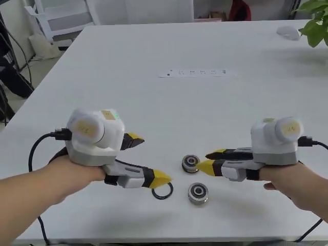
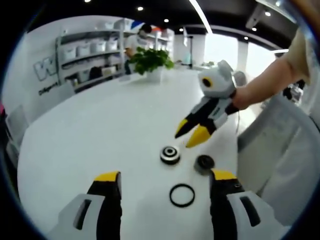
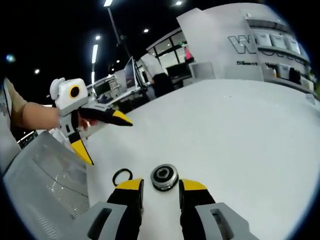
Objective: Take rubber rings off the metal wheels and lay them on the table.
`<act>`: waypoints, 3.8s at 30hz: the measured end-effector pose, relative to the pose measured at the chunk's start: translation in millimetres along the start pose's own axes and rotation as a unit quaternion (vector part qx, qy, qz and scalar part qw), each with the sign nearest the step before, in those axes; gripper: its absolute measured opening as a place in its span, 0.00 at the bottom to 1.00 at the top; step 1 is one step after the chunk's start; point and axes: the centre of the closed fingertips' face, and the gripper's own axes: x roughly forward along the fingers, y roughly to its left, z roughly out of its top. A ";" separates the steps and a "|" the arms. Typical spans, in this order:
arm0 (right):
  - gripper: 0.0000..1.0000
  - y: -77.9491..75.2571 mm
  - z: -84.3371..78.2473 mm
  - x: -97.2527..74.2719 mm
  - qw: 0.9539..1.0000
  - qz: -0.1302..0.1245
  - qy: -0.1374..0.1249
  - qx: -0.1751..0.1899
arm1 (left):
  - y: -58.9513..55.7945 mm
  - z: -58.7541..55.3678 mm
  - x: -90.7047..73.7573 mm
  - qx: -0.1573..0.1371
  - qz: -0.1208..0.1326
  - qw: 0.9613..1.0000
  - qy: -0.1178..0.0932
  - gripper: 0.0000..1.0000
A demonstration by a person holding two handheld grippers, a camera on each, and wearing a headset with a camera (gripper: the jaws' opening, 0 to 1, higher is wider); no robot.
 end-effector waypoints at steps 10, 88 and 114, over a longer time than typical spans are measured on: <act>0.24 -2.3 -10.5 5.8 1.000 0.000 0.013 -0.015 | 1.5 -2.0 15.5 0.009 -0.006 1.000 0.004 0.65; 0.05 -9.9 -21.6 16.6 0.999 0.000 0.008 -0.037 | -11.2 2.4 91.4 0.027 -0.028 0.999 0.026 0.14; 0.00 -16.5 -8.7 6.6 0.990 -0.006 -0.049 0.130 | -11.6 0.5 88.9 0.051 -0.022 0.998 0.037 0.13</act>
